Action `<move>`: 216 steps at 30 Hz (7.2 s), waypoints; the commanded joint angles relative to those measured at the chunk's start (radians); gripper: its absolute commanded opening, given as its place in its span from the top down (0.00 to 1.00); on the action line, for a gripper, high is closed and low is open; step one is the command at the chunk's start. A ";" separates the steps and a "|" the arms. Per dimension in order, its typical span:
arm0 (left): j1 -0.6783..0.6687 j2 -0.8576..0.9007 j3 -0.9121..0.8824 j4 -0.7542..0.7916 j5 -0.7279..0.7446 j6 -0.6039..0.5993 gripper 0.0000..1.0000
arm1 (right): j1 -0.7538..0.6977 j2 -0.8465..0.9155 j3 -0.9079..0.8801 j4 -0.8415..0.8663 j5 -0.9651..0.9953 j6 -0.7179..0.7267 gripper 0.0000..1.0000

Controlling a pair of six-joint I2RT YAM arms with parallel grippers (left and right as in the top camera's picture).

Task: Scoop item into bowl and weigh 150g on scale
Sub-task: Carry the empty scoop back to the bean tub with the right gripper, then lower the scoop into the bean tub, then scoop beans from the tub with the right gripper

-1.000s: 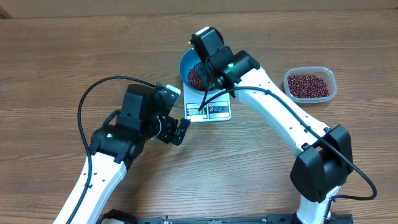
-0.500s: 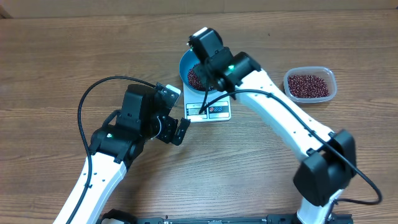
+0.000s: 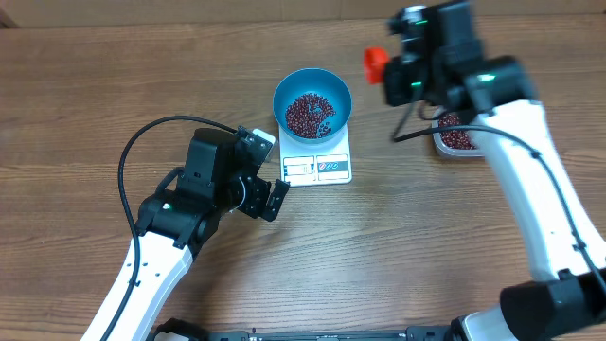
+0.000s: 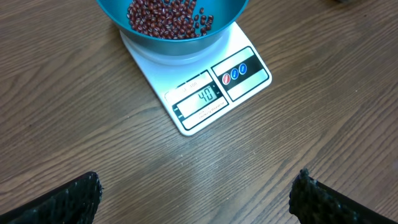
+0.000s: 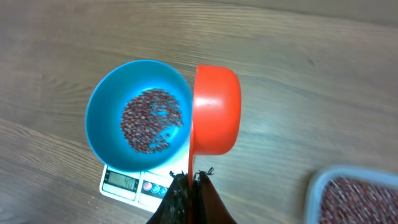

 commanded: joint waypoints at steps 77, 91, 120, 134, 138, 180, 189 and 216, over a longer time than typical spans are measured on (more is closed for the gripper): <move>0.005 0.000 -0.006 0.004 -0.003 0.023 0.00 | -0.447 -0.034 -0.225 -0.127 0.145 0.002 0.96; 0.005 0.000 -0.006 0.004 -0.003 0.023 0.01 | -0.447 -0.034 -0.229 -0.126 0.153 -0.007 0.96; 0.005 0.000 -0.006 0.004 -0.003 0.023 0.01 | -0.447 0.094 -0.312 0.049 0.152 -0.047 0.96; 0.005 0.000 -0.006 0.004 -0.003 0.023 0.00 | -0.447 0.144 -0.358 0.093 -0.003 -0.047 0.96; 0.005 0.000 -0.006 0.004 -0.003 0.023 0.01 | -0.447 0.144 -0.358 0.093 -0.074 -0.047 0.96; 0.005 0.000 -0.006 0.004 -0.003 0.023 0.01 | -0.604 0.181 -0.467 0.155 -0.418 0.097 0.96; 0.005 0.000 -0.006 0.004 -0.003 0.023 0.00 | -0.604 0.181 -0.499 0.212 -0.460 0.190 0.96; 0.005 0.000 -0.006 0.004 -0.003 0.023 0.00 | -0.761 0.181 -0.499 0.196 -0.732 0.080 0.96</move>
